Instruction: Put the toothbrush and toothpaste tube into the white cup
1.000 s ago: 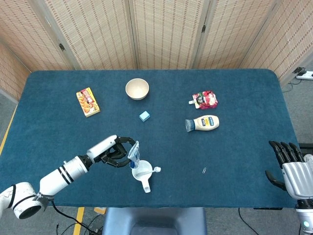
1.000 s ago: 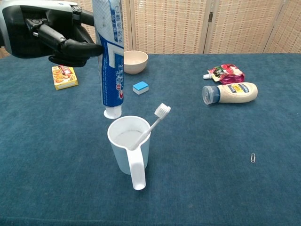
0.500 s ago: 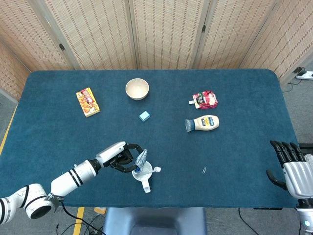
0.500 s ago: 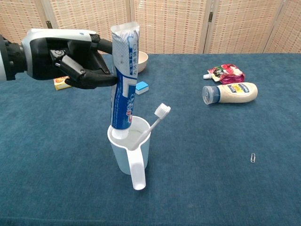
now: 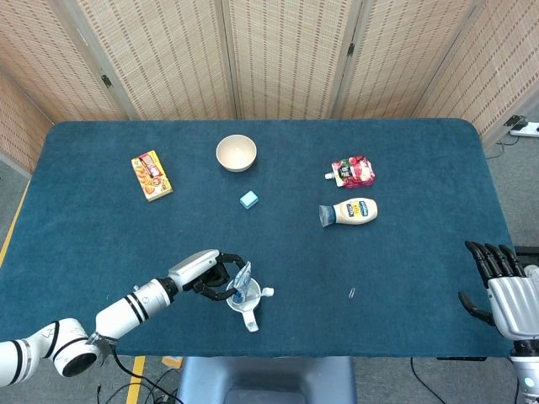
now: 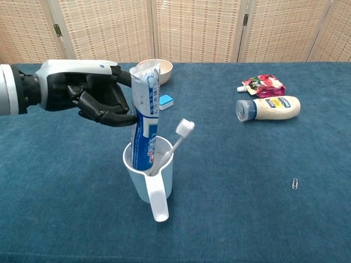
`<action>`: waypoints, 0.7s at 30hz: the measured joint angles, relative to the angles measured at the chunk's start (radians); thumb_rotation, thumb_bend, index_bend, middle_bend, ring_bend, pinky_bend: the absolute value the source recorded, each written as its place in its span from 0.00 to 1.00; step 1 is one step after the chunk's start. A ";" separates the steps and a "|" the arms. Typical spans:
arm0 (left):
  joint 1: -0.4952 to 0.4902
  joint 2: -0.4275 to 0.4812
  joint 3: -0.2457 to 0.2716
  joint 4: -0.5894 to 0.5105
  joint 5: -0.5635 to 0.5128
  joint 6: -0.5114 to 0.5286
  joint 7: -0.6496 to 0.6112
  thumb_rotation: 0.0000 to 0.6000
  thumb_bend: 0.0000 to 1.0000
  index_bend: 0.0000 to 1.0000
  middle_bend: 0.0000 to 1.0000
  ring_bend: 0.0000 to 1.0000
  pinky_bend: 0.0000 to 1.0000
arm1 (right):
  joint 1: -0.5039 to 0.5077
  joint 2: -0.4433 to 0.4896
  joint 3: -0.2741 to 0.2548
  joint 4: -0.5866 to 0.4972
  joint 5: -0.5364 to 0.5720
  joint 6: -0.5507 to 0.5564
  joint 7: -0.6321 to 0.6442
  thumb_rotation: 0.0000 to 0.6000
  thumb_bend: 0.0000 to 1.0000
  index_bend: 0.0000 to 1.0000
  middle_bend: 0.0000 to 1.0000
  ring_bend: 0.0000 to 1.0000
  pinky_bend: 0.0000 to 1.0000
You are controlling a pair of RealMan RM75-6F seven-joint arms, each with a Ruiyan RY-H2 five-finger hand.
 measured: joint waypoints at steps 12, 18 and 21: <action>0.008 -0.012 0.017 0.002 -0.006 0.043 0.047 1.00 0.43 0.24 0.98 0.95 1.00 | -0.001 0.001 0.000 -0.001 -0.003 0.004 0.000 1.00 0.21 0.00 0.14 0.10 0.10; 0.014 -0.003 0.021 -0.006 -0.005 0.061 0.044 1.00 0.43 0.17 0.96 0.94 1.00 | -0.002 0.003 -0.001 -0.004 -0.006 0.009 -0.002 1.00 0.21 0.00 0.14 0.10 0.10; 0.021 0.011 0.019 -0.010 -0.004 0.083 0.039 1.00 0.43 0.17 0.96 0.94 1.00 | -0.004 0.007 -0.001 -0.007 -0.007 0.013 -0.002 1.00 0.21 0.00 0.14 0.10 0.10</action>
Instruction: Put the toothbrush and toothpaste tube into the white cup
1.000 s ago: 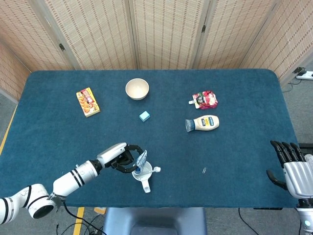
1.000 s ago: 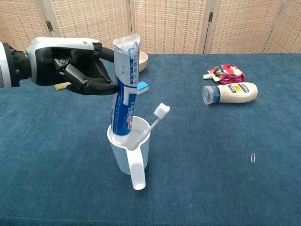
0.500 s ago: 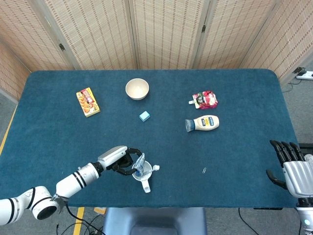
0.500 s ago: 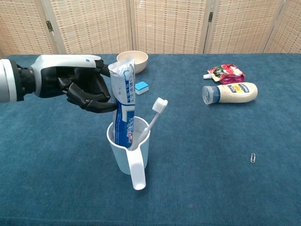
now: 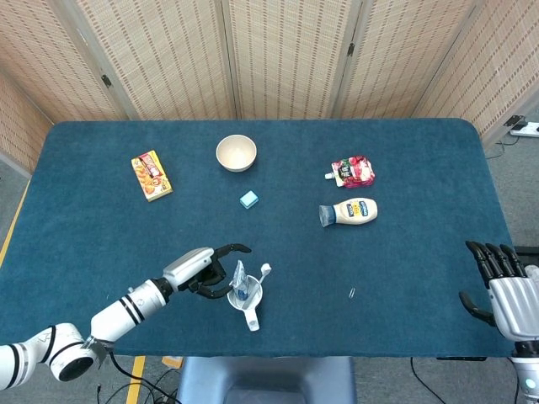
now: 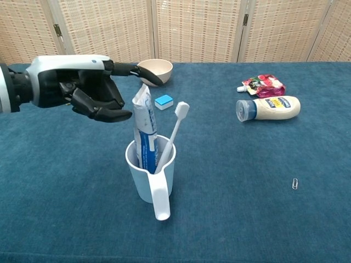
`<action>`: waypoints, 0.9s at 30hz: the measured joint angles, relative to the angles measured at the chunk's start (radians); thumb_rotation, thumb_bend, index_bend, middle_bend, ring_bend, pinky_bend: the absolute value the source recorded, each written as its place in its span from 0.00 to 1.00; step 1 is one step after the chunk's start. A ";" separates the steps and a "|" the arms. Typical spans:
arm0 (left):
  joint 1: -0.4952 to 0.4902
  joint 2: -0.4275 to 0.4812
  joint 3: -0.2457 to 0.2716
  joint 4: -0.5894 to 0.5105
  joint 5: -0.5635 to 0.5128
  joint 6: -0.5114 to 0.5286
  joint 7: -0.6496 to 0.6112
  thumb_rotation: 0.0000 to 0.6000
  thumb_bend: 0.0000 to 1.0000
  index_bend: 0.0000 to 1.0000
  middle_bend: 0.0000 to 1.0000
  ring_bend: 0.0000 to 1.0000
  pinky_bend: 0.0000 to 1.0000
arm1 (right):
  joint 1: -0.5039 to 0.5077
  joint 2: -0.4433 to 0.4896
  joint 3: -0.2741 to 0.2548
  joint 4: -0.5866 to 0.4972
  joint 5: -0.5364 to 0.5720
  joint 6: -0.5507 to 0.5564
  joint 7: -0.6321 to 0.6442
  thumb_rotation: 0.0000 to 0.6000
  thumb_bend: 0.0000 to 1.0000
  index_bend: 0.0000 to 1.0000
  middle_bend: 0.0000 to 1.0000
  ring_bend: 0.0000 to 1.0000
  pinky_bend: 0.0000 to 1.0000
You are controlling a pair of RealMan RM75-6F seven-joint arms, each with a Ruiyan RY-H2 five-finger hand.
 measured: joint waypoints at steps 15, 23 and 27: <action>0.124 0.088 -0.019 0.047 -0.112 0.179 0.088 1.00 0.43 0.34 0.64 0.56 0.78 | 0.005 0.015 -0.005 -0.006 -0.016 -0.005 0.023 1.00 0.23 0.00 0.14 0.10 0.10; 0.232 0.067 -0.009 0.104 -0.225 0.333 0.430 1.00 0.42 0.33 0.44 0.35 0.50 | 0.023 0.045 -0.013 -0.006 -0.036 -0.032 0.099 1.00 0.25 0.00 0.14 0.10 0.10; 0.318 0.063 0.007 0.111 -0.269 0.453 0.588 1.00 0.40 0.30 0.39 0.30 0.40 | 0.030 0.051 -0.018 -0.005 -0.031 -0.050 0.123 1.00 0.25 0.00 0.14 0.10 0.10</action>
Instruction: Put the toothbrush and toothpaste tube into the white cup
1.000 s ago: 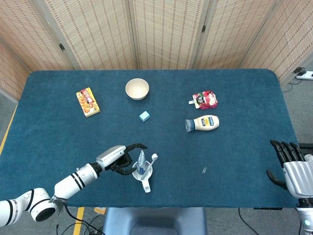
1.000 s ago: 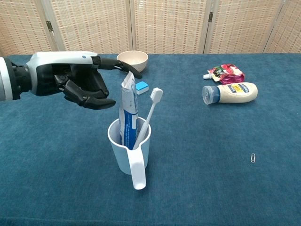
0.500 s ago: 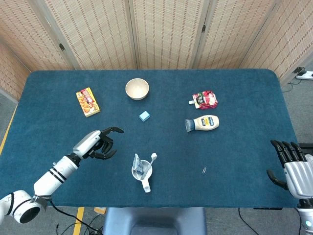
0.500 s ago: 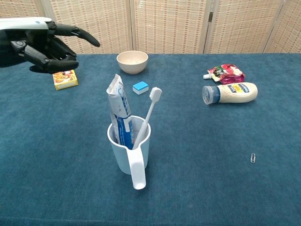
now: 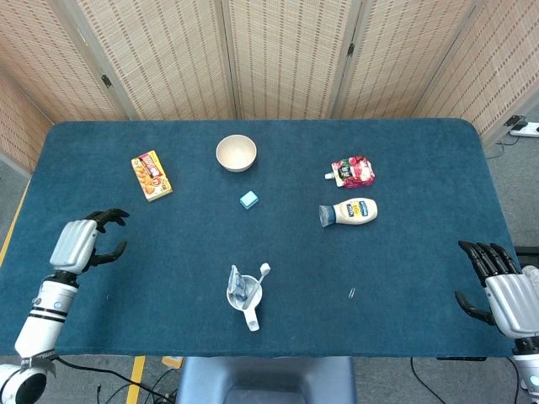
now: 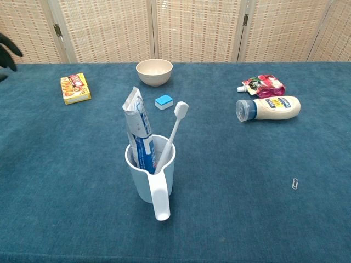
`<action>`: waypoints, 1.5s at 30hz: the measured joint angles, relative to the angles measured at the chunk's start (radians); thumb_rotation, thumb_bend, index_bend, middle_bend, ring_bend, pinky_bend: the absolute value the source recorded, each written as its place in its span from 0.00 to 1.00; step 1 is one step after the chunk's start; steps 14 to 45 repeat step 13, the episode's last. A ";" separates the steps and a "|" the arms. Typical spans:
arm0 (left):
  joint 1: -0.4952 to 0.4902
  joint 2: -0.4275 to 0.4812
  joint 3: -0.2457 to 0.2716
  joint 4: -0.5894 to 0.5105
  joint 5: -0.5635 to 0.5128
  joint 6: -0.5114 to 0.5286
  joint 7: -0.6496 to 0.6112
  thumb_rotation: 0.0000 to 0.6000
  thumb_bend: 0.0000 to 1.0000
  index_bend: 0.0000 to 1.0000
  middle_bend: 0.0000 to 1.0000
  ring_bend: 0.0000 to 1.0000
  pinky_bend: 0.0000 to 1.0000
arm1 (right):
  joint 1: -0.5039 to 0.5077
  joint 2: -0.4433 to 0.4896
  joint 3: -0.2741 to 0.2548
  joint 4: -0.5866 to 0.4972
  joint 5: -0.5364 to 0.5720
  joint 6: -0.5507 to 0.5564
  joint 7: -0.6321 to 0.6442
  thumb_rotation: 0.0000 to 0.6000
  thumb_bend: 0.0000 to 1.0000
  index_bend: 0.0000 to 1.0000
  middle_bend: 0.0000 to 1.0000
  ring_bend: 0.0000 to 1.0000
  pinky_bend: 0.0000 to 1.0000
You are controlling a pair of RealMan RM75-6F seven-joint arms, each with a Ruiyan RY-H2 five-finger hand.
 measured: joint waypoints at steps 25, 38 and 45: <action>0.226 -0.066 0.072 -0.037 0.077 0.320 0.287 1.00 0.39 0.22 0.29 0.23 0.31 | 0.012 -0.019 -0.004 0.004 0.006 -0.023 0.018 1.00 0.25 0.00 0.14 0.10 0.10; 0.226 -0.066 0.072 -0.037 0.077 0.320 0.287 1.00 0.39 0.22 0.29 0.23 0.31 | 0.012 -0.019 -0.004 0.004 0.006 -0.023 0.018 1.00 0.25 0.00 0.14 0.10 0.10; 0.226 -0.066 0.072 -0.037 0.077 0.320 0.287 1.00 0.39 0.22 0.29 0.23 0.31 | 0.012 -0.019 -0.004 0.004 0.006 -0.023 0.018 1.00 0.25 0.00 0.14 0.10 0.10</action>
